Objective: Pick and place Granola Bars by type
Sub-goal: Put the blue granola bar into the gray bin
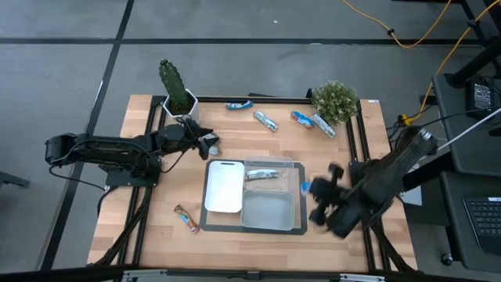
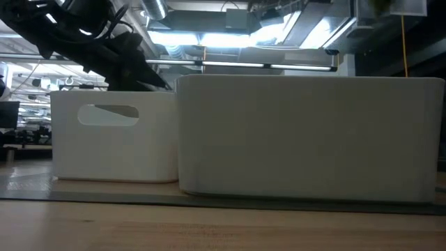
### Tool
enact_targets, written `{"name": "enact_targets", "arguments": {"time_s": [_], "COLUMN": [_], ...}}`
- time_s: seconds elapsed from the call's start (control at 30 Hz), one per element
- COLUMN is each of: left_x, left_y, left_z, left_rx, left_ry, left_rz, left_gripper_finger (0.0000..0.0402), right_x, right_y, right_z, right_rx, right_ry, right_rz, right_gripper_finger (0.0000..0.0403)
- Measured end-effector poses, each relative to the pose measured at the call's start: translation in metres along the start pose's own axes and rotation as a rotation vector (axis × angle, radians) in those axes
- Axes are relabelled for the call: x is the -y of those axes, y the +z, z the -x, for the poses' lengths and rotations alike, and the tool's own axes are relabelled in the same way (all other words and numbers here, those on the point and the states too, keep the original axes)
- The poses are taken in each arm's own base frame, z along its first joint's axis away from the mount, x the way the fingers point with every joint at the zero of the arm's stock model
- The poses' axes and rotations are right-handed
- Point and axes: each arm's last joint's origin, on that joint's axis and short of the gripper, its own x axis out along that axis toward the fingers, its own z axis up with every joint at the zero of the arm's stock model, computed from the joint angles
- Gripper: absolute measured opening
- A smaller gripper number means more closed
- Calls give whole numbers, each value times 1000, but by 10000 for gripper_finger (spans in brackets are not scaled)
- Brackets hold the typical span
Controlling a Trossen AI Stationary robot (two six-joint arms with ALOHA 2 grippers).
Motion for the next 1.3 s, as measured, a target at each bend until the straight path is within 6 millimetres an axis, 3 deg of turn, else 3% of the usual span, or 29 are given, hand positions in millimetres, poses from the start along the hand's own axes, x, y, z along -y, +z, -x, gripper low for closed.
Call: {"name": "enact_targets", "arguments": {"time_s": [0.17,0.33,0.43,0.7,0.97,1.1,1.2,1.3], "left_x": [1,1,1,2,2,2,2,3], "left_y": [0,0,0,4,5,5,5,6], "left_z": [0,0,0,0,0,0,0,0], "left_rx": [-7,-7,-7,44,53,55,54,53], "left_ry": [-20,-20,-20,-19,-22,-22,-23,-30], "left_rz": [-84,-93,-93,-81,-79,-79,-98,-139], "left_gripper_finger": [239,239,239,239,239,239,239,239], "right_x": [39,62,70,73,64,46,30,13], "right_y": [50,81,97,147,130,102,75,63], "right_z": [30,35,21,-46,-67,-70,-88,-105], "right_rx": [262,379,377,476,228,-5,-186,-260], "right_ry": [88,174,233,509,755,826,791,754], "right_rz": [-30,52,93,224,306,422,460,439], "right_gripper_finger": [18,15,14,18,20,20,20,20]}}
